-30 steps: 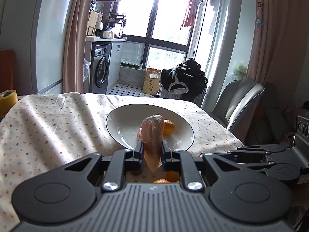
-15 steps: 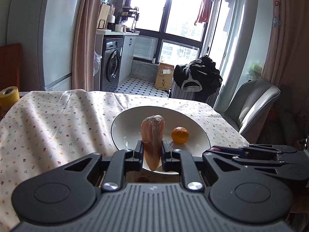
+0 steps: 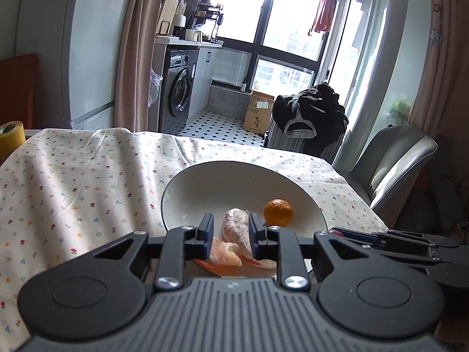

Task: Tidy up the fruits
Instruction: 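Open the left gripper over the bowl while the right drops the strawberry in, then withdraw both open grippers from the bowl back over the loose fruit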

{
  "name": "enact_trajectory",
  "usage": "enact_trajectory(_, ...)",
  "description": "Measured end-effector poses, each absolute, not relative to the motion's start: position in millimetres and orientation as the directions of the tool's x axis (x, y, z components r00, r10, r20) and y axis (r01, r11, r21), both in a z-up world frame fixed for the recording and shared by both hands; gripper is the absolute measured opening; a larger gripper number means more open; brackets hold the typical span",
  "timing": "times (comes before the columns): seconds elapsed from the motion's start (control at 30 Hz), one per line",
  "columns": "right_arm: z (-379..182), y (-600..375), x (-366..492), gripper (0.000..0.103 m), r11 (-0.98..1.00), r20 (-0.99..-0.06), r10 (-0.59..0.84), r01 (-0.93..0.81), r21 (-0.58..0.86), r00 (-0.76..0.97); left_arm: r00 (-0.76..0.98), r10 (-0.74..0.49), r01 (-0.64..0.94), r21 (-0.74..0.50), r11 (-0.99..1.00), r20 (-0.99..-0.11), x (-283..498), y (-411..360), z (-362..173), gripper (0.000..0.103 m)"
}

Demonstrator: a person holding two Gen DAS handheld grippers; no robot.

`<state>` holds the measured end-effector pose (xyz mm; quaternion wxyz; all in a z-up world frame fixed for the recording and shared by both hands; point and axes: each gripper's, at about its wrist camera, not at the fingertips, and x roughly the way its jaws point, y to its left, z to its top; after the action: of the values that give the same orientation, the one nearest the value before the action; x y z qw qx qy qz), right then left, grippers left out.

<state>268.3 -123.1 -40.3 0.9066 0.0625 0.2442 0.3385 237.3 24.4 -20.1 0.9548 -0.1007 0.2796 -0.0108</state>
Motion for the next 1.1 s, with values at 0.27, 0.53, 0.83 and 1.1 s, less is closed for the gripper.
enact_trajectory(0.27, -37.5, -122.7, 269.6, 0.021, 0.766, -0.396, 0.641, -0.579, 0.278, 0.658, 0.847, -0.031, -0.067, -0.164, 0.984, -0.531, 221.9, 28.2, -18.2, 0.054)
enact_trajectory(0.53, -32.4, -118.7, 268.4, 0.037, 0.779, -0.379, 0.626, -0.574, 0.253, 0.682, 0.867, 0.001, -0.073, -0.126, 0.989, -0.498, 204.3, 27.9, -12.8, 0.077)
enact_trajectory(0.83, -34.6, -126.6, 256.1, 0.05, 0.783, -0.389, 0.62, -0.563, 0.264, 0.681, 0.863, -0.018, -0.071, -0.156, 0.985, -0.505, 185.1, 29.1, -16.9, 0.089)
enact_trajectory(1.1, -38.0, -130.3, 242.3, 0.057, 0.779, -0.404, 0.626, -0.564, 0.276, 0.667, 0.863, -0.033, -0.058, -0.163, 0.985, -0.504, 169.9, 24.8, -20.7, 0.091)
